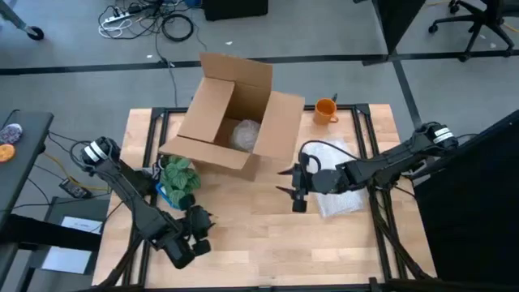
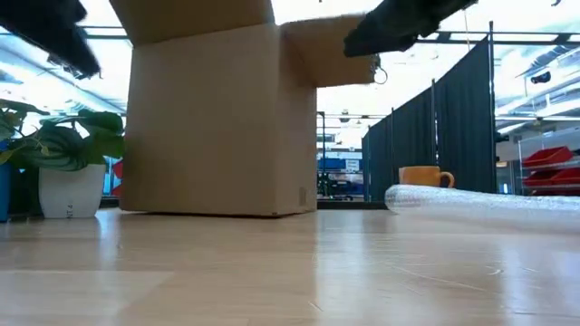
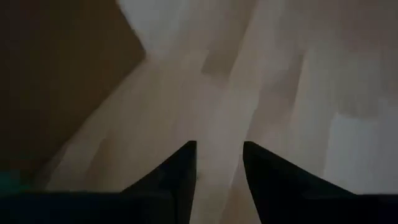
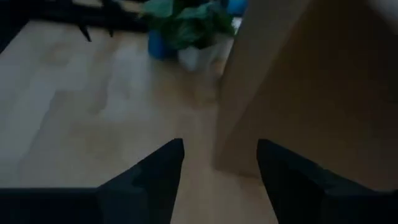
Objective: Wrap mug
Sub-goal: Adjust the brown cardboard box, then wrap the orange mug with the bubble wrap
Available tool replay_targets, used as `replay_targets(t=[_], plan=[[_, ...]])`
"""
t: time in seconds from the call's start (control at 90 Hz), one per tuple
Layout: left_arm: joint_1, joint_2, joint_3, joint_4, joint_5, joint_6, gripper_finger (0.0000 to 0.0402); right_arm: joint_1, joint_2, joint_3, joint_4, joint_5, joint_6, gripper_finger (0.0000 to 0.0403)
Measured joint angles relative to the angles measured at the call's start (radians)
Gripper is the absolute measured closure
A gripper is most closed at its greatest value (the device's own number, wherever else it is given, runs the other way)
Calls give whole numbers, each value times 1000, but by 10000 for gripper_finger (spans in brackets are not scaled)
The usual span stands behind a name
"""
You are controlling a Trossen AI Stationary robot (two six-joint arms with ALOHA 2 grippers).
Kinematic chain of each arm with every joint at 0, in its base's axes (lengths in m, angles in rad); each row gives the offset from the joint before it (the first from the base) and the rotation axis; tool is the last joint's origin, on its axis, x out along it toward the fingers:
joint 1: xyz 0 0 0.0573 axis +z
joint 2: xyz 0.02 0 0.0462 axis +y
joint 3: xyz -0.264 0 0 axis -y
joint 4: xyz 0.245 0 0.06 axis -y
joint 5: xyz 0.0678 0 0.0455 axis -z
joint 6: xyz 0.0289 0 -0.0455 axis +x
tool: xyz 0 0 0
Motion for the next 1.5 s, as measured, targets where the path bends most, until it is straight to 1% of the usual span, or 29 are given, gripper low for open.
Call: replay_targets(t=[0.078,0.189,0.267,0.389,0.444,0.511,0.589,0.678,0.744,0.8,0.9,0.989,1.067,1.178,1.256,1.344,1.433,1.5], plan=[[26,0,-78,159,-18,71,285,31,0,0,-45,-3,66,222],[68,0,-199,412,-23,128,285,65,0,0,-128,-7,156,222],[90,0,-279,614,-24,176,285,79,0,0,-208,28,238,223],[130,1,-390,894,-27,243,285,87,-3,0,-417,154,460,227],[150,11,-428,1001,-41,274,285,83,-7,0,-538,177,541,230],[171,29,-462,1093,-54,313,285,74,-7,0,-688,177,635,236],[198,70,-483,1185,-66,340,285,66,-7,0,-881,148,782,243],[230,137,-489,1275,-84,375,285,66,-7,-1,-1079,67,944,254],[256,203,-484,1344,-84,419,285,72,-7,-7,-1171,0,1051,262],[278,266,-475,1405,-82,457,285,83,-7,-24,-1194,-56,1115,269],[320,382,-446,1514,-72,510,285,113,-6,-65,-1132,-152,1187,280],[348,475,-405,1592,-44,523,285,151,1,-117,-1013,-194,1239,287],[359,536,-361,1623,-3,524,285,189,7,-158,-850,-204,1263,292],[360,586,-296,1626,11,526,285,236,54,-208,-551,-196,1289,303],[351,600,-267,1623,12,528,285,250,142,-216,-369,-192,1322,317],[332,600,-246,1616,49,530,285,265,272,-182,-197,-156,1319,336],[306,593,-226,1618,83,516,285,279,406,-90,-61,-139,1286,356],[281,592,-205,1622,105,512,285,289,491,8,-3,-157,1232,370]])
